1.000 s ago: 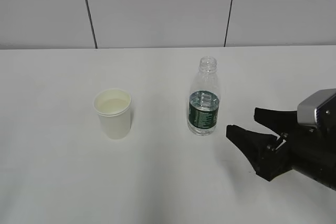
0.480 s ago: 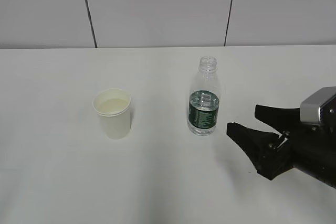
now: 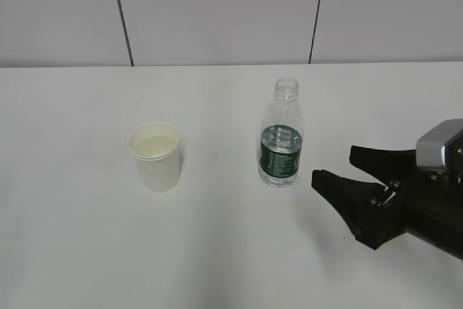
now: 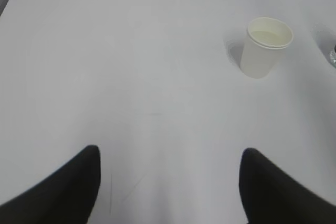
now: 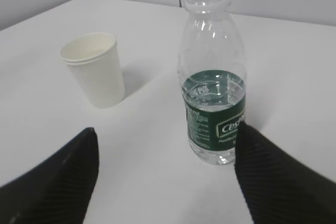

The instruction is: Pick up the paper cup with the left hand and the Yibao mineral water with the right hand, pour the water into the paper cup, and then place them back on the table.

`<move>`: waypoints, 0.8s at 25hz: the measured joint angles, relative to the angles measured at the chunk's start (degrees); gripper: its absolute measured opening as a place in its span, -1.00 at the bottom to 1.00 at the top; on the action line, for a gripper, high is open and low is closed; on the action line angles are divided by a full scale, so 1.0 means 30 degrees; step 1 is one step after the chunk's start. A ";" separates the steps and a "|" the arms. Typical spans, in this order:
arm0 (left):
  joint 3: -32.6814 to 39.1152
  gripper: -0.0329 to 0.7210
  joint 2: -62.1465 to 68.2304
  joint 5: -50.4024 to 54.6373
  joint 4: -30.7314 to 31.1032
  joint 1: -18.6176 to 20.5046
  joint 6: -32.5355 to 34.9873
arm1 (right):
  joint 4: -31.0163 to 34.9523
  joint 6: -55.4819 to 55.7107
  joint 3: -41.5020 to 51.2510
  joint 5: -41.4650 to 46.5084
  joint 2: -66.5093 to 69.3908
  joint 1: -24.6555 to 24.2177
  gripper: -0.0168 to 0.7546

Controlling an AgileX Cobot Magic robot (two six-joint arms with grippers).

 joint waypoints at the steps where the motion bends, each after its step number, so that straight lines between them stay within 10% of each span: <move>1: 0.0000 0.52 0.0000 0.0000 -0.0038 0.0019 0.0000 | -0.0070 0.0050 0.0000 0.0430 -0.0262 0.0000 0.58; 11: 0.0000 0.52 0.0000 0.0000 -0.0073 0.0019 0.0000 | -0.1786 0.1983 -0.0388 0.8545 -0.5182 0.0000 0.58; 20: 0.0000 0.52 0.0000 0.0000 -0.0073 0.0019 0.0000 | -1.4310 1.4887 -0.3637 1.8977 -1.0705 0.0000 0.58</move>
